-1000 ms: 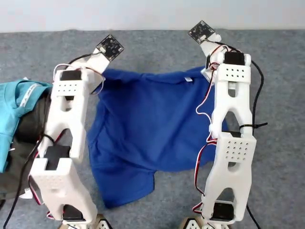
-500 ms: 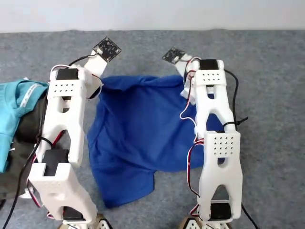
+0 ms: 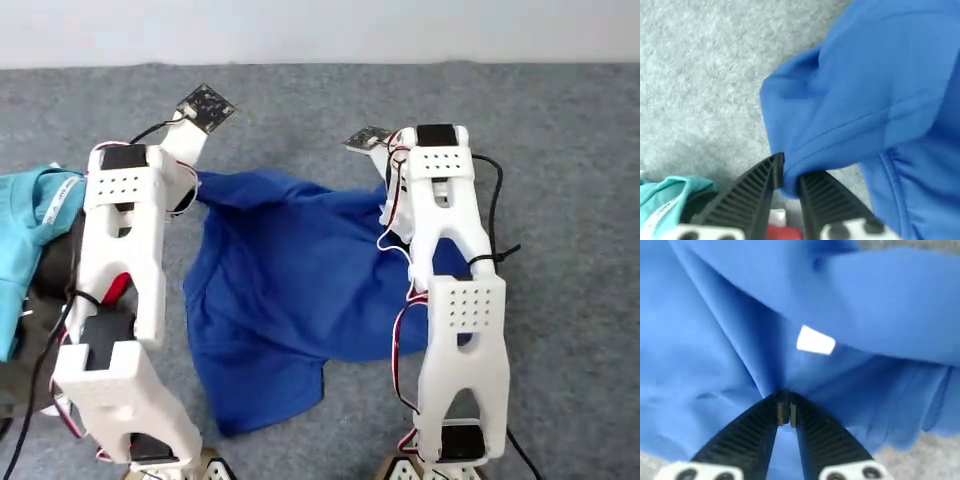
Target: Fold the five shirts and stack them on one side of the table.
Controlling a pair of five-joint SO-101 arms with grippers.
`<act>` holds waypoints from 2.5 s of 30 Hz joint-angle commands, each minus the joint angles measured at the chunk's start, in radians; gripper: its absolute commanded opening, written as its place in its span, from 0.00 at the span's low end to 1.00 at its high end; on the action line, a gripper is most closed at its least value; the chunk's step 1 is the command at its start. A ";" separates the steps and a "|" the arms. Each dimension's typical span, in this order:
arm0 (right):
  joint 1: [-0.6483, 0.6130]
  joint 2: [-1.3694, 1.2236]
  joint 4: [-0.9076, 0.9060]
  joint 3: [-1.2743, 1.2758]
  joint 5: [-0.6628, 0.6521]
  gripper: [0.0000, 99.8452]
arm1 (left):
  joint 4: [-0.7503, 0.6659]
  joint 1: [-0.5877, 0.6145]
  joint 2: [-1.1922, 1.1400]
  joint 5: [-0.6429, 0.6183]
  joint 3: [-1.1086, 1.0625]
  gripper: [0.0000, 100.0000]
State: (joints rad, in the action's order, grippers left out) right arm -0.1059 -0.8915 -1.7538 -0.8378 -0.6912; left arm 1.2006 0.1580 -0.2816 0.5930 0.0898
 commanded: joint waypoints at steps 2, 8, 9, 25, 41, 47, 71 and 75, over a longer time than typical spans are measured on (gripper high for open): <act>-0.012 0.239 -0.041 0.075 0.011 0.01 | 0.006 0.003 0.132 -0.011 0.041 0.01; 0.018 0.369 0.131 0.075 0.011 0.08 | 0.006 -0.002 0.169 -0.011 0.039 0.01; 0.024 0.367 0.173 0.075 0.011 0.13 | 0.006 -0.002 0.169 -0.011 0.038 0.01; -0.015 0.124 0.374 0.075 -0.095 0.26 | 0.006 -0.002 0.169 -0.011 0.021 0.01; 0.001 -0.031 0.636 0.075 -0.152 0.21 | 0.000 -0.063 0.167 -0.011 -0.018 0.01; 0.002 -0.025 0.677 0.060 -0.212 0.01 | 0.000 -0.066 0.169 -0.011 -0.058 0.01; -0.030 0.035 -0.045 -0.338 -0.170 0.01 | -0.002 -0.068 0.178 -0.009 -0.056 0.01; -0.096 0.108 -0.042 -0.130 -0.169 0.01 | -0.002 -0.068 0.178 -0.009 -0.056 0.01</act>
State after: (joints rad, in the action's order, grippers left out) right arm -0.1565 -0.8884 -1.7538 -1.0756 -0.8707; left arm 1.2006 0.0997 -0.1741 0.5930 0.0269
